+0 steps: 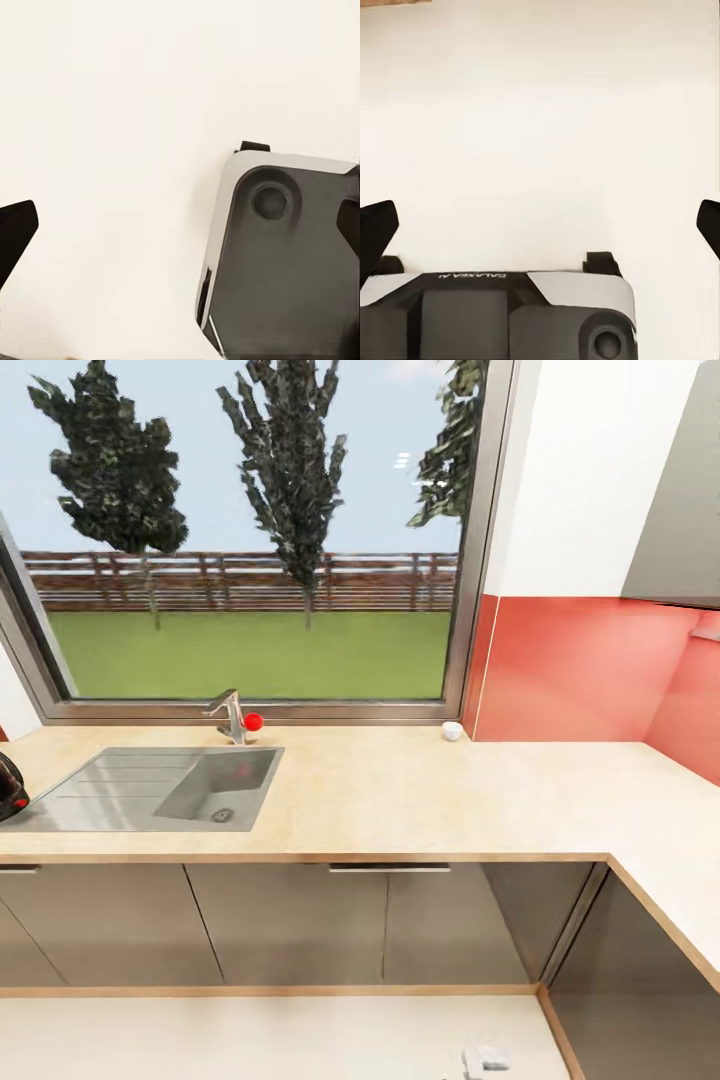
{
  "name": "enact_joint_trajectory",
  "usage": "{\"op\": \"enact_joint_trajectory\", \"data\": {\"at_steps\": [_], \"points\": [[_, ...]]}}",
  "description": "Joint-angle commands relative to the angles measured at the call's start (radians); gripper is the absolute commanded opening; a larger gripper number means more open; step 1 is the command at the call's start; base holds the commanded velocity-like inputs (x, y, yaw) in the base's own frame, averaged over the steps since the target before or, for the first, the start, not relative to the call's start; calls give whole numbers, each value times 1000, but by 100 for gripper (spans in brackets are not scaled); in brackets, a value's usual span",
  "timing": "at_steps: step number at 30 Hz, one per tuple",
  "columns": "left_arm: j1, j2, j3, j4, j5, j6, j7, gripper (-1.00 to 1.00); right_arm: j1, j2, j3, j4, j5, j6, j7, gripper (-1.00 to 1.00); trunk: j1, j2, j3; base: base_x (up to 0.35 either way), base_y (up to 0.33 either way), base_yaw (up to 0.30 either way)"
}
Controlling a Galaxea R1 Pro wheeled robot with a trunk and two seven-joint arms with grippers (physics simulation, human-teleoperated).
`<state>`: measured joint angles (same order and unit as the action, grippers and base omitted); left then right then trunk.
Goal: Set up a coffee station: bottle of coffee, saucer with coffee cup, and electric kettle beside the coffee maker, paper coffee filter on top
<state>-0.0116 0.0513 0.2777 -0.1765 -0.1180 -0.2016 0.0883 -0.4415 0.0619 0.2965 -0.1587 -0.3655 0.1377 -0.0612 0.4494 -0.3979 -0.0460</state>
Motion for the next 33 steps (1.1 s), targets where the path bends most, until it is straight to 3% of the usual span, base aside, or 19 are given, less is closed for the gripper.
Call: {"op": "enact_joint_trajectory", "data": {"at_steps": [1, 5, 7, 9, 11, 14, 16, 21, 29, 33], "points": [[-1, 1, 5, 6, -11, -4, 3, 100, 0, 0, 12, -16, -4, 5, -6, 100, 1, -2, -2, -6, -1, 0], [-1, 8, 6, 24, -12, -4, 3, 100, 0, 0, 62, -100, 68, -27, -7, 100, 1, -2, -2, -177, 0, 0], [-1, 8, 6, 27, -14, -4, 4, 100, 0, 3, 104, -137, 123, -91, -8, 100, 1, -2, -2, -289, 0, 0], [-1, 9, 6, 28, -15, -4, 5, 100, 0, 13, 131, -156, 159, -145, -8, 100, 1, -2, -2, -314, 0, 0], [0, 11, 6, 29, -15, -4, 6, 100, 0, 42, 151, -171, 198, -196, -9, 100, 1, -2, -2, -245, 0, 0], [1, 13, 6, 29, -15, -4, 7, 100, 0, 89, 161, -192, 247, -230, -10, 100, 1, -2, -2, -89, 0, 0], [1, 13, 6, 29, -15, -5, 6, 100, -1, 100, 163, -229, 272, -236, -10, 100, 1, -2, -2, -35, 0, 0], [1, 9, -2, 31, -19, -4, 5, 100, 0, 110, 163, -448, 349, -239, -9, 100, 1, -2, -2, -9, 0, 0], [12, 13, -1, 32, -18, 4, 5, 100, -3, 111, 152, -807, 369, -234, -15, 100, 1, -2, -2, -1, 0, 0], [13, 12, -1, 32, -19, 9, 5, 100, -31, 112, 148, -905, 368, -215, -67, 100, 1, -2, -2, 0, 0, 0]]}}
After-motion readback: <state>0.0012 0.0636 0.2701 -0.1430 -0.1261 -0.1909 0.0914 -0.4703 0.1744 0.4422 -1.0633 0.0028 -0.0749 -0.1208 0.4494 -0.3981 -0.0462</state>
